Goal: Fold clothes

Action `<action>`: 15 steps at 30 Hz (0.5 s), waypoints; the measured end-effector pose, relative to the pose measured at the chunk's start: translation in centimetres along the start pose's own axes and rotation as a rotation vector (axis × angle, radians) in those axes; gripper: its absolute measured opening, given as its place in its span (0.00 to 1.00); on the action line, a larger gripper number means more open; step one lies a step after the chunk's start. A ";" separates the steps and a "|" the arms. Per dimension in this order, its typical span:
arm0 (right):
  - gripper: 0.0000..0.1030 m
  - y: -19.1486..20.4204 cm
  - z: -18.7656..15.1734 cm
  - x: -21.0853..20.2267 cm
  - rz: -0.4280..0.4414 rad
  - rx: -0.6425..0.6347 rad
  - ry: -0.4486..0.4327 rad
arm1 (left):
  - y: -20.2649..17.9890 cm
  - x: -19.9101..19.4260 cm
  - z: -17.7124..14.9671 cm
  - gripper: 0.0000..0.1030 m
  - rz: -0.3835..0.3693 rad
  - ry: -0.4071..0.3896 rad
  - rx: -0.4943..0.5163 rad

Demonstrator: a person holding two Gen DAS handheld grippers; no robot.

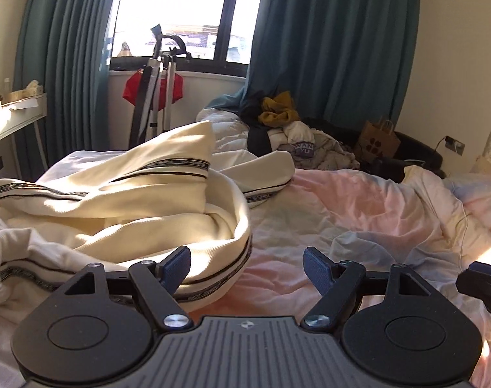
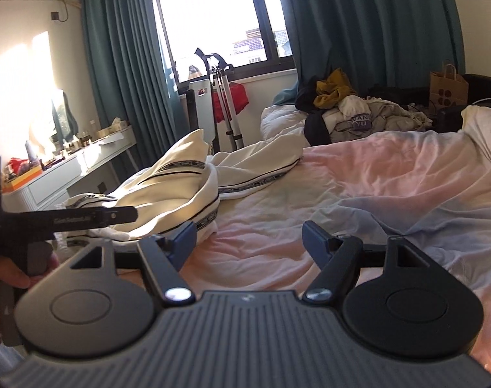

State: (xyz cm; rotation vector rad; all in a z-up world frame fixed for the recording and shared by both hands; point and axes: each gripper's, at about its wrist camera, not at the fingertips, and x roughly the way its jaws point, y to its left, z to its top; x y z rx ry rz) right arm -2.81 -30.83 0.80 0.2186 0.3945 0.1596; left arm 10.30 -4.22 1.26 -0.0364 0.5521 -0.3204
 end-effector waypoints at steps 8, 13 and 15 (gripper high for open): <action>0.72 -4.0 -0.8 2.1 -0.072 0.010 -0.057 | -1.5 15.9 5.0 0.70 0.104 0.117 0.038; 0.72 -6.5 -1.9 7.2 -0.108 0.047 0.017 | -0.1 25.5 7.2 0.51 0.222 0.205 0.020; 0.72 -6.9 -2.5 8.6 -0.089 0.054 0.026 | 0.5 28.0 7.5 0.37 0.248 0.241 0.006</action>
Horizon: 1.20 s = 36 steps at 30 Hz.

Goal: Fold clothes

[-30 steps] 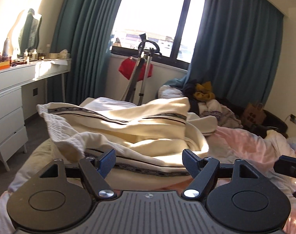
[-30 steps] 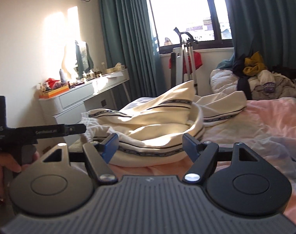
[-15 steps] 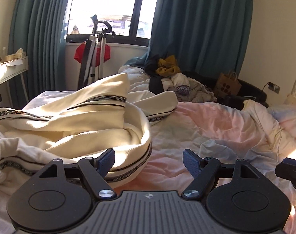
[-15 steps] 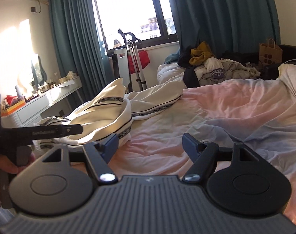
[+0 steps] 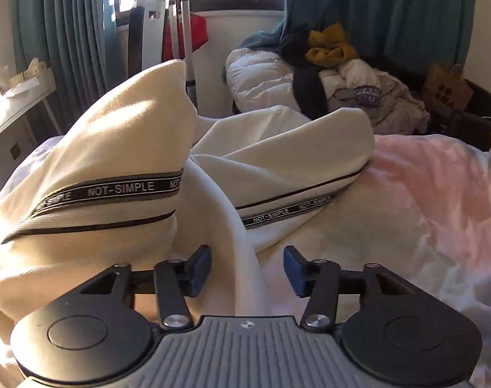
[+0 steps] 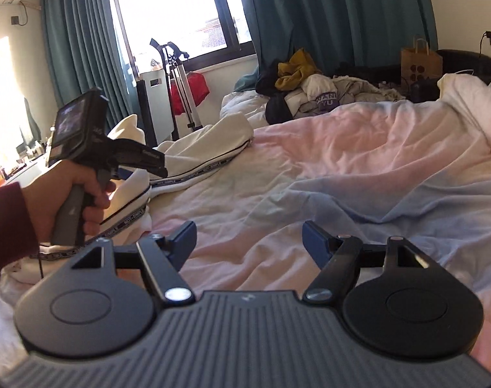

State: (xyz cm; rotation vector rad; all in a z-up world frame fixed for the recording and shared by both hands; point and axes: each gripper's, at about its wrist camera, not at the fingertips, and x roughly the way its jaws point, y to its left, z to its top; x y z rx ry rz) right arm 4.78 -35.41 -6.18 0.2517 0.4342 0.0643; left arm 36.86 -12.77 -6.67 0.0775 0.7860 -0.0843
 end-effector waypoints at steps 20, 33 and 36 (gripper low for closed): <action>0.72 -0.5 -0.4 0.0 0.037 0.040 -0.065 | 3.0 -21.0 -8.6 0.02 -0.185 -0.348 0.073; 0.73 -2.3 2.0 -0.1 0.255 0.478 0.093 | 9.9 -25.9 -19.6 0.03 -0.343 -0.380 -0.153; 0.73 -2.4 3.9 3.7 0.269 0.554 0.171 | 12.1 -25.5 -19.9 0.03 -0.327 -0.403 -0.186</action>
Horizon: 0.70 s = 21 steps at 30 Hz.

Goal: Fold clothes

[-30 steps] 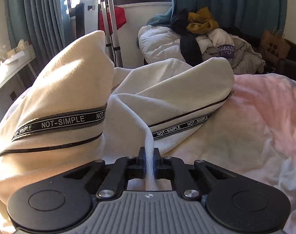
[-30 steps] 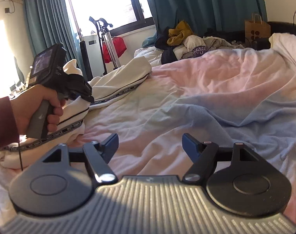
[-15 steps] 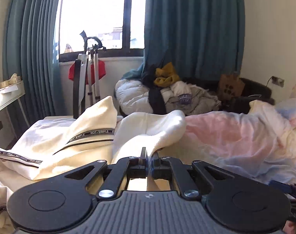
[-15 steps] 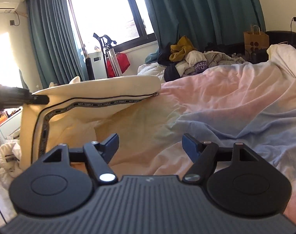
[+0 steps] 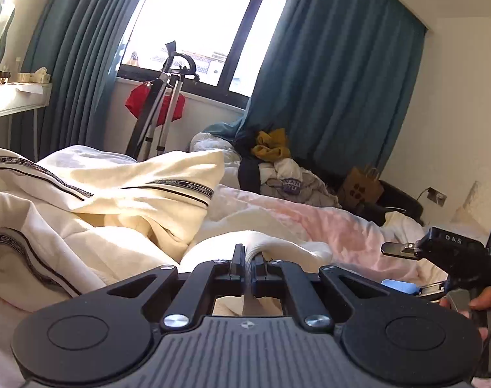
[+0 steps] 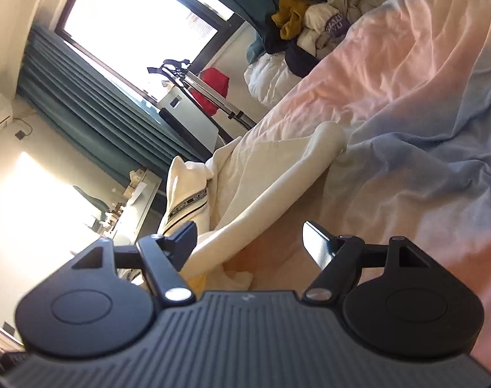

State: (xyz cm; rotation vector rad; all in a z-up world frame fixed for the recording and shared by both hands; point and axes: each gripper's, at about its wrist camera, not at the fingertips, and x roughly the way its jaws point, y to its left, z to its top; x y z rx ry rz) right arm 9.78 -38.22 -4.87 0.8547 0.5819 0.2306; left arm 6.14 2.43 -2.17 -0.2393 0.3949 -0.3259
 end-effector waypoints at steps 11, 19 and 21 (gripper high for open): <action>0.72 -2.8 3.3 15.6 -0.189 0.180 0.044 | 6.0 2.9 0.2 0.04 -0.067 -0.116 -0.035; 0.07 -1.2 7.3 18.1 -0.367 0.024 -0.008 | 7.2 6.7 -1.0 0.08 -0.120 -0.061 -0.056; 0.06 -0.2 8.6 16.6 -0.345 -0.025 -0.052 | 7.1 6.8 -1.0 0.11 -0.142 -0.054 -0.066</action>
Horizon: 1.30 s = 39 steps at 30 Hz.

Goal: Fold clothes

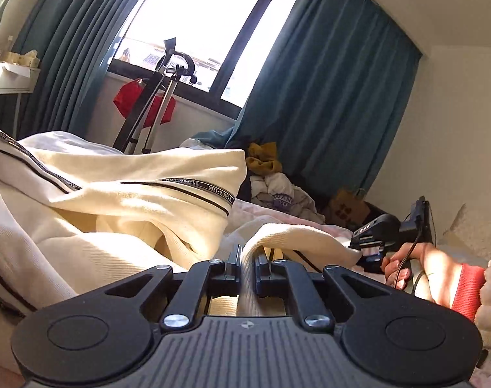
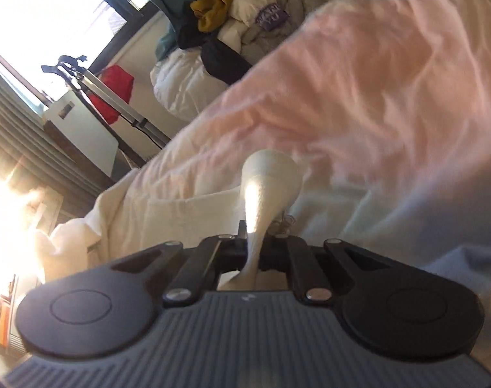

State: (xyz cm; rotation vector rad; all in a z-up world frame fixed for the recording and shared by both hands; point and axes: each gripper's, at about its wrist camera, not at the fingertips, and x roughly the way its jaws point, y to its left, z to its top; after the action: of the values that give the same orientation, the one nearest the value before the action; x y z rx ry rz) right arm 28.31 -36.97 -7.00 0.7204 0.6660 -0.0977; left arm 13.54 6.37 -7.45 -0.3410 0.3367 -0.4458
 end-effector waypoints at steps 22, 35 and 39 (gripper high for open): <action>0.06 -22.7 -2.6 -21.0 -0.298 0.465 -0.335 | -1.3 -2.4 -1.7 0.75 -0.018 0.062 -0.164; 0.06 -21.7 -3.5 -21.1 -0.323 0.323 -0.297 | 8.0 -10.4 2.0 0.81 0.433 -0.123 -0.667; 0.06 -21.8 -3.4 -21.3 -0.301 0.344 -0.310 | 11.8 -10.6 2.1 0.81 0.417 -0.146 -0.881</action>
State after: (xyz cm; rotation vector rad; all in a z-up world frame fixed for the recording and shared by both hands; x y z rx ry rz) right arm 3.05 -54.23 -8.84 0.9066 0.4586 -0.6006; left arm 9.55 21.88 -7.63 -1.1291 0.4372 0.1672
